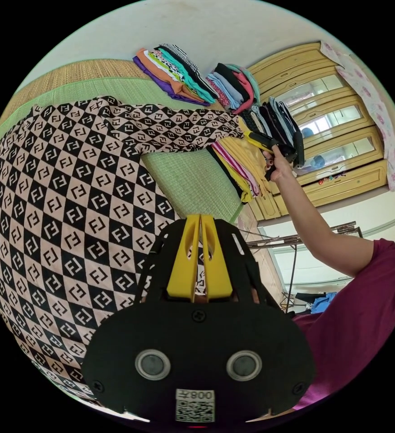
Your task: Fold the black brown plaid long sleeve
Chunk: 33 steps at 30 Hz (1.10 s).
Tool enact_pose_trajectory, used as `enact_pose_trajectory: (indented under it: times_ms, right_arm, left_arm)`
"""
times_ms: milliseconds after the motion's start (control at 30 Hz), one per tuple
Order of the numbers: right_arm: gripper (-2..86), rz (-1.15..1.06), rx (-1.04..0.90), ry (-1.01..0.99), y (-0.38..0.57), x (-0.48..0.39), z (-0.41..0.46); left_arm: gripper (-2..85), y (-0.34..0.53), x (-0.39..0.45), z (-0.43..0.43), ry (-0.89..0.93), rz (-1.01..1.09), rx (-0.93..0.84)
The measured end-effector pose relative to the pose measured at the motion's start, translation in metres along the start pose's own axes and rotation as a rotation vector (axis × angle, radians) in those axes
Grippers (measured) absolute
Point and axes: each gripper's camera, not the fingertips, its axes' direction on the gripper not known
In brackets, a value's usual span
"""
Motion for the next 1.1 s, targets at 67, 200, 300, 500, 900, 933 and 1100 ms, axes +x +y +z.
enact_pose_trajectory:
  times_ms: [67,200,300,500,900,933,1100]
  right_arm:
    - [4.7,0.000,0.014,0.002,-0.005,-0.001,-0.004]
    - [3.8,-0.014,0.066,-0.046,-0.014,-0.008,-0.023]
    - [3.3,-0.051,0.131,-0.151,-0.026,-0.026,-0.046]
    - [2.8,-0.242,0.202,-0.481,-0.044,-0.139,-0.073]
    - [2.7,-0.527,-0.257,-0.801,0.015,-0.410,0.059]
    - [2.7,-0.524,-0.302,-0.796,0.018,-0.422,0.071]
    - [2.7,-0.585,-0.432,-0.739,0.024,-0.472,0.095]
  left_arm:
    - [0.4,0.000,-0.001,-0.002,0.006,0.001,0.005]
    - [0.4,0.002,-0.007,-0.013,0.013,0.001,0.025]
    - [0.5,0.002,-0.014,-0.029,0.028,-0.008,0.065]
    - [0.8,0.002,-0.037,-0.102,0.044,-0.027,0.286]
    - [8.9,0.063,-0.151,-0.193,0.311,-0.251,0.563]
    - [9.5,0.066,-0.162,-0.191,0.322,-0.271,0.548]
    - [11.2,0.064,-0.188,-0.178,0.319,-0.309,0.460]
